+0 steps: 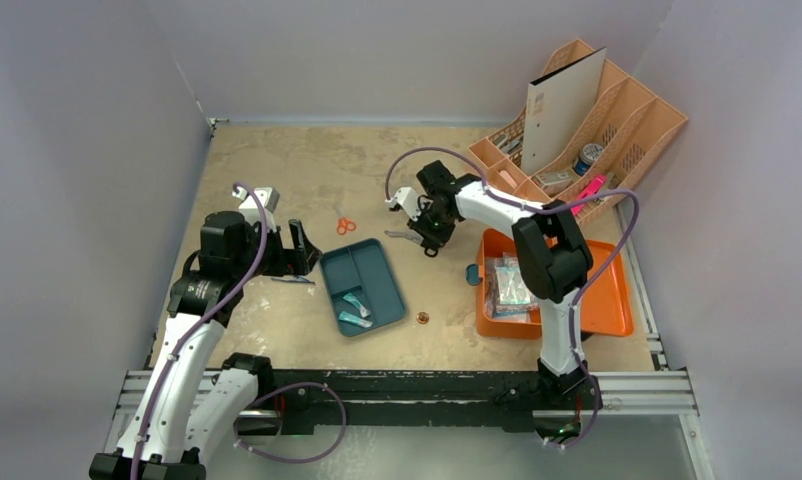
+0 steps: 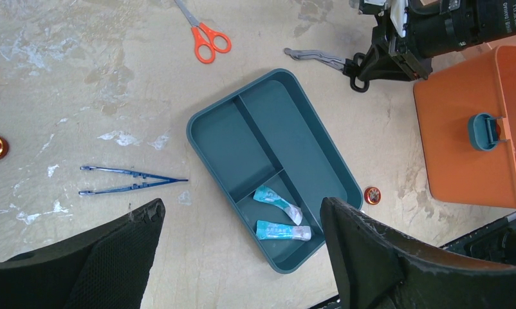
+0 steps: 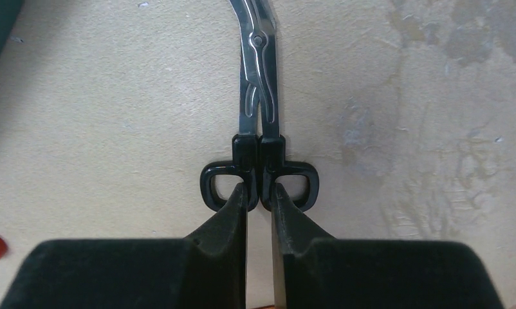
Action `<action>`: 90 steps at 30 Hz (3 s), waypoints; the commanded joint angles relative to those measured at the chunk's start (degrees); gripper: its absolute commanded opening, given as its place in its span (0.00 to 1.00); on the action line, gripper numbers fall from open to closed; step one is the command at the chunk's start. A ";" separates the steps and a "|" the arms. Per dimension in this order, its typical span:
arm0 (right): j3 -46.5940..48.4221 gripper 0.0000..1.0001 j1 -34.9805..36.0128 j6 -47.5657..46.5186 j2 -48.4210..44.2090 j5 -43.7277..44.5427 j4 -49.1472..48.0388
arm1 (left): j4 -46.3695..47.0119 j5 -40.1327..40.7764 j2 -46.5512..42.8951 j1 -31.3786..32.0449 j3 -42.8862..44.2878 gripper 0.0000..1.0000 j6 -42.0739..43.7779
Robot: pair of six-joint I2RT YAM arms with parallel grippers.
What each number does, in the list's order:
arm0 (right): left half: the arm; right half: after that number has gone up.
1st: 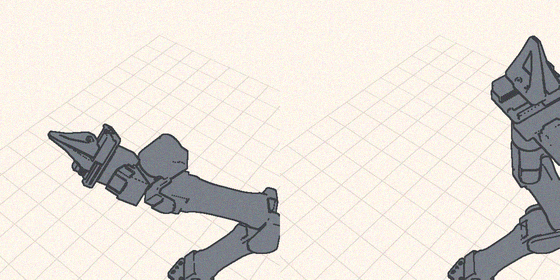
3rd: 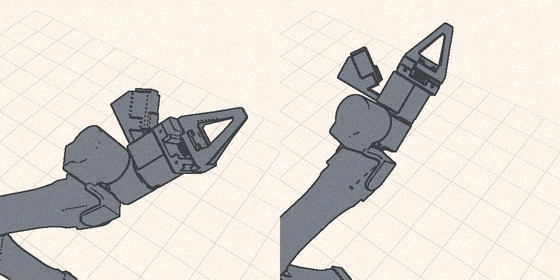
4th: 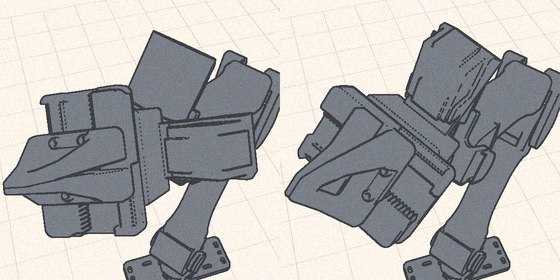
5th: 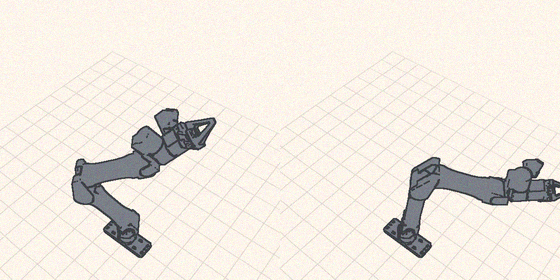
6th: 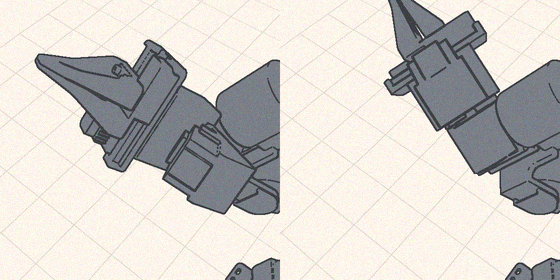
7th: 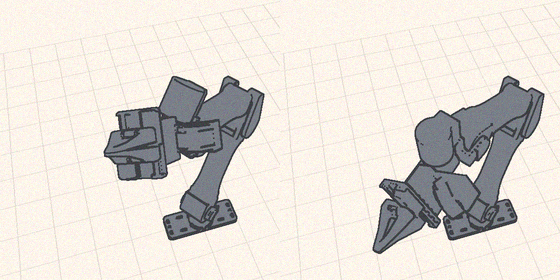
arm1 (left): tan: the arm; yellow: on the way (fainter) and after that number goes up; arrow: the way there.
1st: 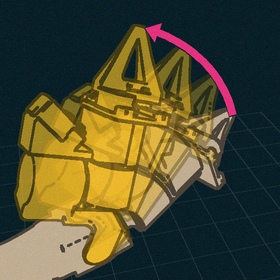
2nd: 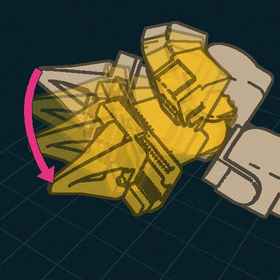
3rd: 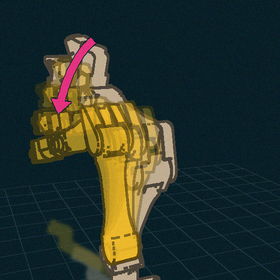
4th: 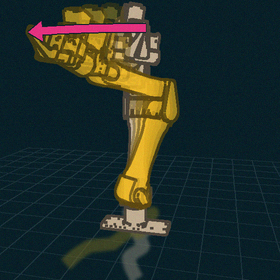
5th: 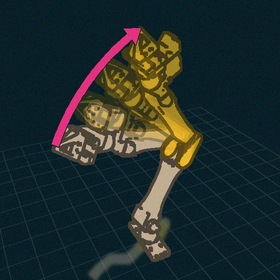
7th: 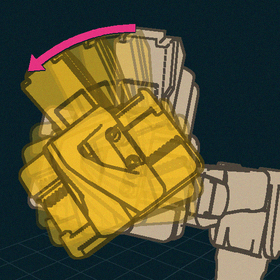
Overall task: Organize the medicine kit
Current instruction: Pick up the scissors from the center of the board, then place the scissors in the medicine box compartment.
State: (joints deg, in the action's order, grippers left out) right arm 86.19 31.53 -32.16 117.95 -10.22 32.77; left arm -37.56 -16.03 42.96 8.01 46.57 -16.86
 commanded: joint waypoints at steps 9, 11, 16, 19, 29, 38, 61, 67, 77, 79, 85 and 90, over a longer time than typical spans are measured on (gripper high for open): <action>-3.94 0.00 0.37 16.53 -3.88 1.96 1.61 | 0.34 1.42 0.00 0.25 -0.07 0.89 0.43; -5.17 0.00 0.34 18.19 -4.84 1.92 -0.13 | 0.39 1.48 0.21 0.25 -0.01 0.89 0.38; -3.56 0.00 0.34 23.52 -3.95 2.47 1.94 | 0.30 1.22 1.43 0.25 0.17 0.88 0.22; -3.48 0.00 0.30 25.10 -4.12 2.31 2.49 | 0.46 0.92 2.22 0.25 0.33 0.88 -0.45; -4.83 0.00 0.29 29.75 -6.75 0.65 1.95 | 0.60 -0.88 4.00 0.25 1.74 0.87 -4.30; -6.74 0.00 0.35 36.61 -10.21 -1.90 0.69 | 2.85 -2.77 5.95 0.25 1.43 0.84 -8.95; -15.82 0.00 7.19 61.76 -23.18 -3.06 -11.91 | 3.95 0.19 13.06 -0.05 2.52 0.86 -13.53; -16.02 0.00 14.99 68.70 -23.34 2.55 -14.51 | -0.26 10.19 13.50 -0.78 4.08 0.90 -14.86; -15.68 0.00 22.78 75.49 -19.51 13.55 -16.87 | -1.04 13.25 13.44 -0.94 2.52 0.91 -13.49; -16.00 0.00 23.18 75.45 -19.22 15.97 -16.74 | -0.96 13.05 13.09 -0.91 2.30 0.91 -12.98; -15.14 0.01 23.91 71.72 -18.93 14.23 -18.61 | -0.88 9.26 12.99 -0.90 2.63 0.89 -11.02; -12.72 0.14 24.10 67.79 -16.90 8.24 -19.83 | 1.52 0.86 13.23 -0.96 1.31 0.81 -11.30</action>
State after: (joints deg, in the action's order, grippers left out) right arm 70.41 55.11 39.27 99.42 1.78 15.44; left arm -38.72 -7.51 56.97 7.46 48.51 -29.19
